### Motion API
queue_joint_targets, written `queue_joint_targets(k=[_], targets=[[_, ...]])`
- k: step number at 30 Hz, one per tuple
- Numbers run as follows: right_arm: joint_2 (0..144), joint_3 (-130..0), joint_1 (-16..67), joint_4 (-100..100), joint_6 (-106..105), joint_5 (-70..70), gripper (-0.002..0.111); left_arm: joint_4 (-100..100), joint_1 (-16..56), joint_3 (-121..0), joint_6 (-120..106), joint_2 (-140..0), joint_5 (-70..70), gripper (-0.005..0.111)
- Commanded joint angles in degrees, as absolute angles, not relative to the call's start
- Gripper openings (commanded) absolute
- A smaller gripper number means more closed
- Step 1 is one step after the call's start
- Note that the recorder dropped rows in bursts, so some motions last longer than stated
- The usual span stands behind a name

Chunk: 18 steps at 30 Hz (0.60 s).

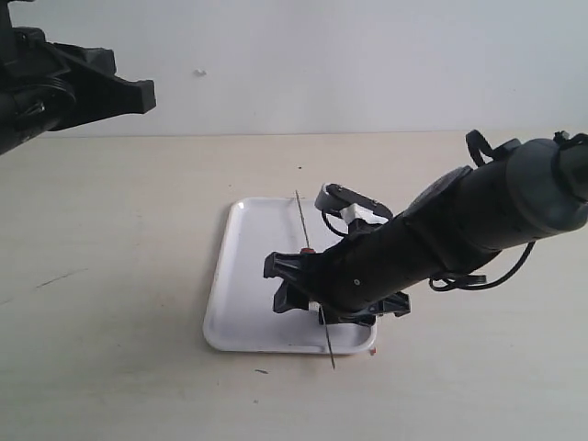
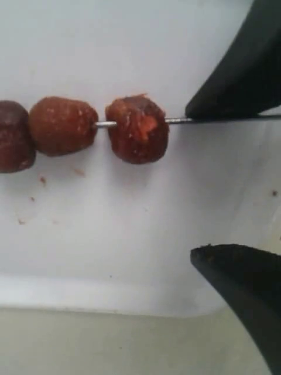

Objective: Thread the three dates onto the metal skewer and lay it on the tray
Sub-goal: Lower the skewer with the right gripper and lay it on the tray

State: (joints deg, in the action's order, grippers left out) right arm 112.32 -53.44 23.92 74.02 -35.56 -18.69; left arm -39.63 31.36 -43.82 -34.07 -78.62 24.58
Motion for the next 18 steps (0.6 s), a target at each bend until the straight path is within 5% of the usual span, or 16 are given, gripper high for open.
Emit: queue_joint_targets(k=[1, 18], targets=[[112.03, -52.93, 24.01, 62.74, -28.95, -16.15, 0.061, -39.27, 31.24, -43.49, -34.25, -75.9, 21.99, 0.0], [107.63, -53.03, 24.01, 53.57, -25.56, -26.41, 0.061, -39.03, 31.24, -42.61, -34.93, -71.6, 17.67, 0.0]])
